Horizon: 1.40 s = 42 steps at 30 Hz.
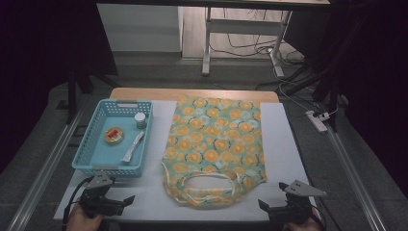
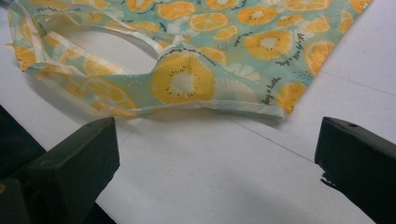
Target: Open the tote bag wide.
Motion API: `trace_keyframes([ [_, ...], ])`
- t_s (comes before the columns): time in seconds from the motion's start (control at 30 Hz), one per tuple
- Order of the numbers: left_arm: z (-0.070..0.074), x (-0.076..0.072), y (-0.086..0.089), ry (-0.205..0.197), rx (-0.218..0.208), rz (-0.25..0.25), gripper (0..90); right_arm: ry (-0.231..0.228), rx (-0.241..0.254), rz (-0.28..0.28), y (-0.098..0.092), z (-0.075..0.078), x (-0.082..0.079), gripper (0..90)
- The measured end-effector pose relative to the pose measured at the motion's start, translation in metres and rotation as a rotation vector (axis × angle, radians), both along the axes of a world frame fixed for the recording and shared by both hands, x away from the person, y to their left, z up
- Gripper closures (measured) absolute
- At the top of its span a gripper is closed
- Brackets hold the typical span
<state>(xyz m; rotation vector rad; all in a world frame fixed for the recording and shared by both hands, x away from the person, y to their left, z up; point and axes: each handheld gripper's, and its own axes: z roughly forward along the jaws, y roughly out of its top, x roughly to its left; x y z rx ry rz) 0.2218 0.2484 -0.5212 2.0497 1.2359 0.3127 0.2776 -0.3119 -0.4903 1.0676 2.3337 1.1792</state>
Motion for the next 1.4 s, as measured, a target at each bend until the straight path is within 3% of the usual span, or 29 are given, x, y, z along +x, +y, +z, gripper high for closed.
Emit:
trace_keyframes([
  [0.3,0.0,0.0,0.0,0.001,-0.007,-0.009,0.4,0.007,-0.026,0.026,0.006,0.001,0.001,0.0],
  [0.77,0.0,0.0,0.0,0.002,-0.005,-0.011,0.1,-0.003,-0.018,0.089,0.024,0.006,0.005,0.0],
  [1.03,0.0,0.0,0.0,0.003,-0.004,-0.011,0.1,0.002,-0.078,0.15,0.038,0.006,0.007,0.0],
  [1.4,-0.001,0.0,0.0,0.004,-0.007,-0.012,0.0,0.015,-0.081,0.188,0.053,0.008,0.011,0.0],
])
